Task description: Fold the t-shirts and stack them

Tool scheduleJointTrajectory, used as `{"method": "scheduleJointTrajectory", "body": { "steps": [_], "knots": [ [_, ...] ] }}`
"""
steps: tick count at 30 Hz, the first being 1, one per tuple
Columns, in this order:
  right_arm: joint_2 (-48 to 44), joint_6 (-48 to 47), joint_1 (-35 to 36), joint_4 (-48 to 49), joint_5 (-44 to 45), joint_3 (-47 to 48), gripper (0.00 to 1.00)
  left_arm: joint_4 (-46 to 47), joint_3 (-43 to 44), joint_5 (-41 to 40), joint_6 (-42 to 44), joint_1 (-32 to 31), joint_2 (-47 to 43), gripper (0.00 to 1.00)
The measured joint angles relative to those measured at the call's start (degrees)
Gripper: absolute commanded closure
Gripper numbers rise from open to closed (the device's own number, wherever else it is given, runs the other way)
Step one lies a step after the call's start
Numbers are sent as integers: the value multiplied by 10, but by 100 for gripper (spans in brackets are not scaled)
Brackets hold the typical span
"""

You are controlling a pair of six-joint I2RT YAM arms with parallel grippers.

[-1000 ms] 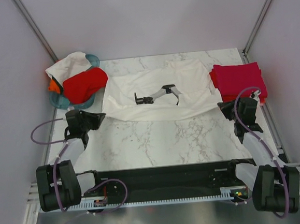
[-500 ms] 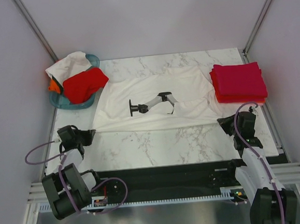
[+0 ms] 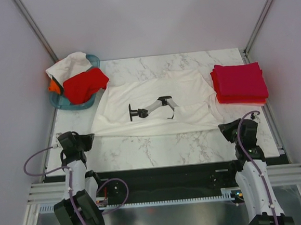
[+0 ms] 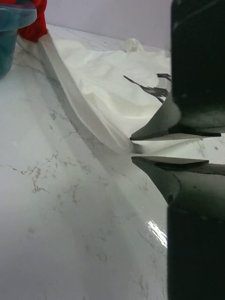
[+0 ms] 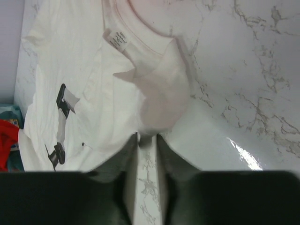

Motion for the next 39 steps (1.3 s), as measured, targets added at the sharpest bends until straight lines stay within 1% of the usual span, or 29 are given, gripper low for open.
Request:
{"method": "scheduleJointTrajectory", "body": {
  "steps": [1,2,4,6,8,9,12,13,14,16,18,19,20,21,22,24,25,28,31,39],
  "knots": [
    [-12,0,0,-9,2,0,51,-9,-4,-4,2,0,-13,46],
    [-22,-1,0,-16,6,1,43,-17,-6,-10,8,0,-22,39],
    [-33,-8,0,-27,10,4,41,-35,-6,-19,9,2,-31,31],
    [-33,-12,0,-37,14,13,41,-59,-2,-26,14,2,-37,28],
    [-23,-18,0,-42,19,28,43,-87,11,-29,23,2,-45,26],
    [-14,-22,0,-41,20,39,44,-96,19,-29,26,2,-48,24],
    [26,-33,2,-27,19,74,44,-114,59,-26,38,2,-61,22],
    [42,-36,4,-18,18,86,44,-113,73,-24,39,0,-63,20],
    [60,-37,6,-8,17,97,43,-111,87,-22,39,-2,-63,18],
    [91,-38,15,18,16,112,40,-105,109,-17,39,-13,-59,6],
    [127,-38,31,46,16,122,37,-96,131,-13,35,-32,-45,0],
    [141,-38,38,56,16,126,30,-90,143,-14,31,-45,-35,0],
    [165,-36,51,69,16,133,28,-83,156,-14,26,-57,-17,0],
    [186,-35,60,82,16,140,23,-80,164,-15,23,-73,-8,0],
    [204,-35,71,90,17,146,16,-76,178,-25,17,-95,12,0],
    [242,-35,88,111,18,160,14,-63,211,-41,7,-139,60,0],
    [259,-36,95,120,17,168,9,-59,226,-50,2,-157,82,0],
    [305,-36,103,143,16,194,7,-36,275,-72,-15,-196,150,0],
    [330,-36,104,161,14,211,7,8,311,-87,-28,-204,217,0],
    [336,-36,105,202,15,214,7,89,382,-157,-69,-235,376,0]
  ]
}}
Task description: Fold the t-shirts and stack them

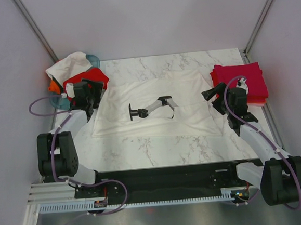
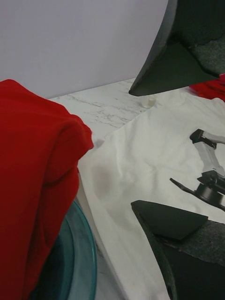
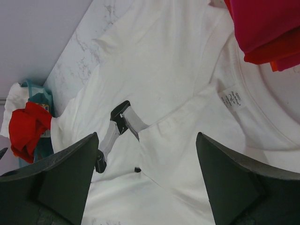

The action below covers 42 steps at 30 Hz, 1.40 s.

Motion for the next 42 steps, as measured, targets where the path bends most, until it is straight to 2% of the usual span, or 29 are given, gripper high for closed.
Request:
{"method": "scheduleJointTrajectory", "body": {
  "steps": [8,14,16,17,19,20,23,26,31,34,37,38,40,42],
  "knots": [
    [1,2,0,24,-1,0,7,80,77,-74,-2,-35,123,4],
    [7,6,0,38,-2,0,7,111,139,-120,2,-44,205,16],
    [7,8,0,39,-2,-1,8,112,155,-134,8,-49,224,34],
    [8,9,0,40,-2,-2,8,111,164,-142,14,-53,231,49],
    [8,10,0,42,-2,-2,8,111,180,-152,29,-58,245,66],
    [8,10,0,43,-2,-2,9,111,188,-156,34,-60,249,81],
    [9,10,0,48,-2,-4,9,109,203,-168,53,-62,256,98],
    [9,10,0,50,-2,-7,9,109,214,-177,68,-62,255,98],
    [9,11,0,54,-3,-10,9,93,221,-185,76,-47,230,98],
    [11,11,0,57,-8,-10,10,75,229,-185,74,-12,204,98],
    [14,11,0,60,-12,-10,9,51,241,-187,61,42,183,44],
    [14,11,0,60,-13,-10,9,42,246,-187,54,60,178,21],
    [14,12,0,62,-14,-10,9,14,258,-192,41,93,172,6],
    [16,12,0,63,-14,-10,10,-15,264,-202,36,108,163,3]
  ]
}}
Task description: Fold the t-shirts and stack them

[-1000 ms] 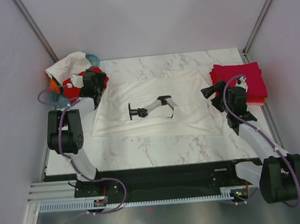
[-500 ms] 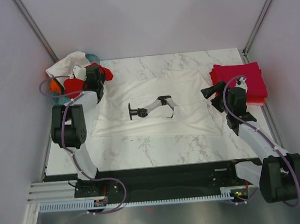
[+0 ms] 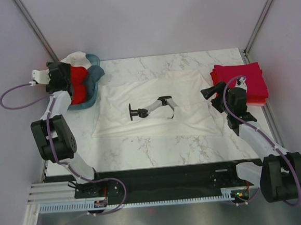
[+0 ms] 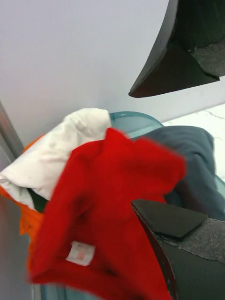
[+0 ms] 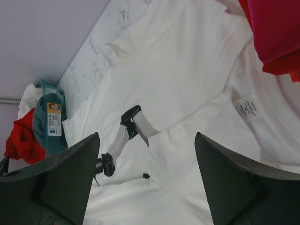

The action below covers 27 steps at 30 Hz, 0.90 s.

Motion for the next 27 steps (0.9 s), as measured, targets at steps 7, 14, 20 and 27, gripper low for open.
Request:
{"method": "scheduleJointTrajectory", "body": {
  "steps": [7,14,20,27],
  "knots": [
    [39,-13,6,-15,0,7,16,-61,-19,64,37,-47,-78,2],
    [80,-48,47,-43,-2,52,25,-85,-92,147,134,-70,-211,5],
    [108,-80,95,-56,10,96,33,-87,-144,198,216,-144,-254,11],
    [151,-104,138,-77,28,143,44,-92,-129,220,273,-196,-140,25]
  ]
}}
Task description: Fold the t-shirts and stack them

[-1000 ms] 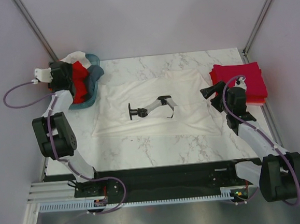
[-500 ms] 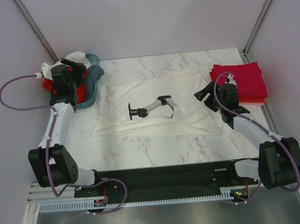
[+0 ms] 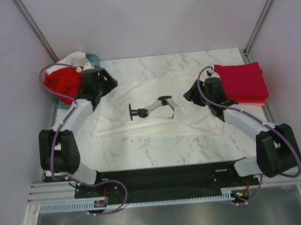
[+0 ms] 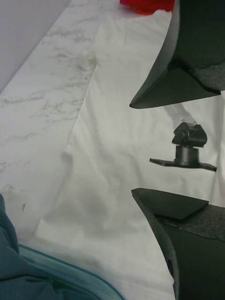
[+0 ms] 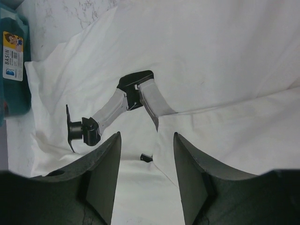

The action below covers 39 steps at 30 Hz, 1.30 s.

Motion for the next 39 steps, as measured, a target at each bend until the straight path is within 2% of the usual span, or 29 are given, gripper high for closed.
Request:
{"method": "scheduleJointTrajectory", "body": {
  "steps": [5,10,15,24,31,34,39],
  "knots": [
    [1,-5,3,-6,11,0,46,-16,82,-28,31,1,136,25],
    [1,-9,3,-8,17,0,46,-52,253,-45,54,2,284,25],
    [3,-15,3,-14,30,3,46,-80,323,-52,57,15,350,24],
    [41,-23,3,-47,98,40,46,-97,303,-35,41,103,346,24],
    [95,-27,3,-72,144,95,48,-85,261,-2,40,94,309,22],
    [133,-34,2,-86,167,145,54,-78,242,14,40,85,288,23],
    [212,-48,-6,-100,200,240,78,-67,217,26,40,62,257,29]
  ]
}}
